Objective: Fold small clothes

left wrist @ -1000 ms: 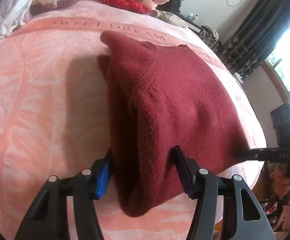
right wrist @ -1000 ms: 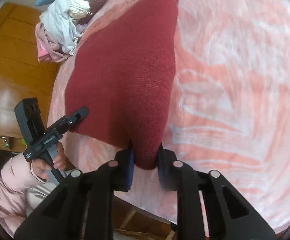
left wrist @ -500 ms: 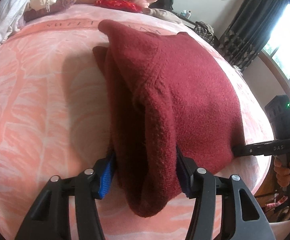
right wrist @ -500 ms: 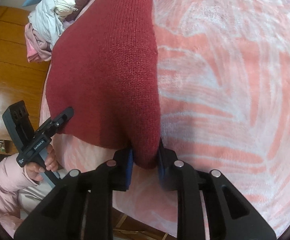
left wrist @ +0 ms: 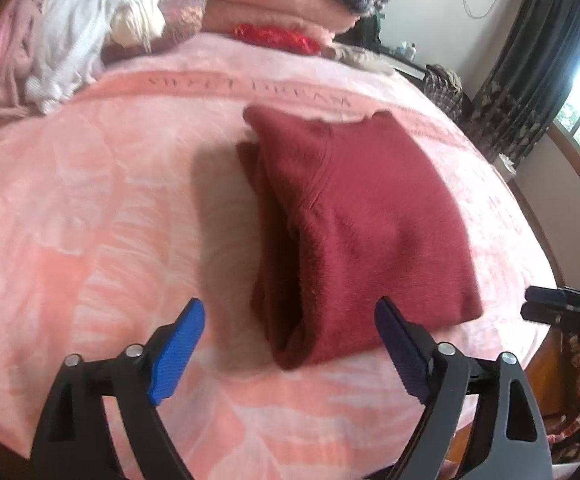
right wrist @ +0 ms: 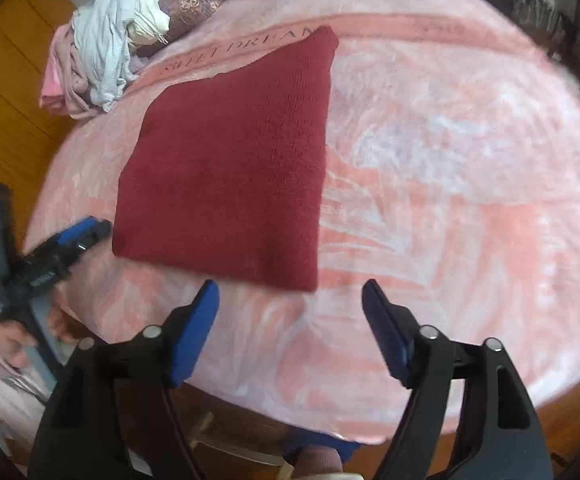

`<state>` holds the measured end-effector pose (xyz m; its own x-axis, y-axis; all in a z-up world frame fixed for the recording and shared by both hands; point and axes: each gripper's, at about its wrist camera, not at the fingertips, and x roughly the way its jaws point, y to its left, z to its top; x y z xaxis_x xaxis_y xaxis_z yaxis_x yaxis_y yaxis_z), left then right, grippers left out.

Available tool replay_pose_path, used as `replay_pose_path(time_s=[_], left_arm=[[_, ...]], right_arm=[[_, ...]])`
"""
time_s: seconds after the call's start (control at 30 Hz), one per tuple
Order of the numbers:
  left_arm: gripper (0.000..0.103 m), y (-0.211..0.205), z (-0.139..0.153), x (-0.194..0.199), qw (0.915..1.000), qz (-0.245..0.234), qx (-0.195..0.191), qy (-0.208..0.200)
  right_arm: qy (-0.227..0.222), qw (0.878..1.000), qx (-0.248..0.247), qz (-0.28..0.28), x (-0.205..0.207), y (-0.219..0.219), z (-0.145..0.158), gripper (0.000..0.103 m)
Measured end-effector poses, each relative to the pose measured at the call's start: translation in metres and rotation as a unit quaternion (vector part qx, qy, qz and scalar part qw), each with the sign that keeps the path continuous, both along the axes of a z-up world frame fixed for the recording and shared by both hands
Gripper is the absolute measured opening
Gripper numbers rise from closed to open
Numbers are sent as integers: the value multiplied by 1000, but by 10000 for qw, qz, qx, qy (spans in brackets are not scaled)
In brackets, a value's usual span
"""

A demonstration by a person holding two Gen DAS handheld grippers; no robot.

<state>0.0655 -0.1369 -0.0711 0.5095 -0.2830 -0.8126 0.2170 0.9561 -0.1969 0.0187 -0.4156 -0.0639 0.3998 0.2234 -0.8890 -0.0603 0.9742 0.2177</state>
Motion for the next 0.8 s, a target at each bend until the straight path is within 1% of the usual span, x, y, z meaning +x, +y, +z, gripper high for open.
replay_pose_path(time_s=[0.03,0.07,0.1,0.17,0.23,0.3,0.33,0.5,0.6,0.73,0.8], left_arm=[[91,1,9,-8,10000,14,40,-79],[96,0,14,-11,9999,27,122,-95],[99,0,20,-18,9997,14,238,-87],[99,0,27,-26,9997,6,245,-67],[99,1,32,-36,9995,62,308,-13],[99,3,38,-45,9995,121,284,5],[99,3,40,-48,9993,144,336,-9],[99,0,54,-73,9978,146,586,-278],[99,0,60,-84,9976,78,579,-359],[99,3,66,-94,9970,111,626,-450],[99,4,69,-99,9967,118,627,-510]], right_arm=[[-78,9999,-122,25,-9,3,5,78],[-109,9997,-205,34,-16,4,8,81],[-137,9995,-266,40,-21,6,11,81],[-200,9992,-343,31,-31,11,17,83],[-216,9983,-543,-73,-39,14,20,84],[-240,9985,-478,-111,-46,15,24,86],[-238,9987,-417,-159,-51,15,27,87],[-384,9982,-327,-333,-66,23,41,90],[-521,9978,-223,-355,-76,28,50,90],[-553,9979,-20,-328,-85,37,54,90],[-583,9978,-4,-306,-90,43,56,90]])
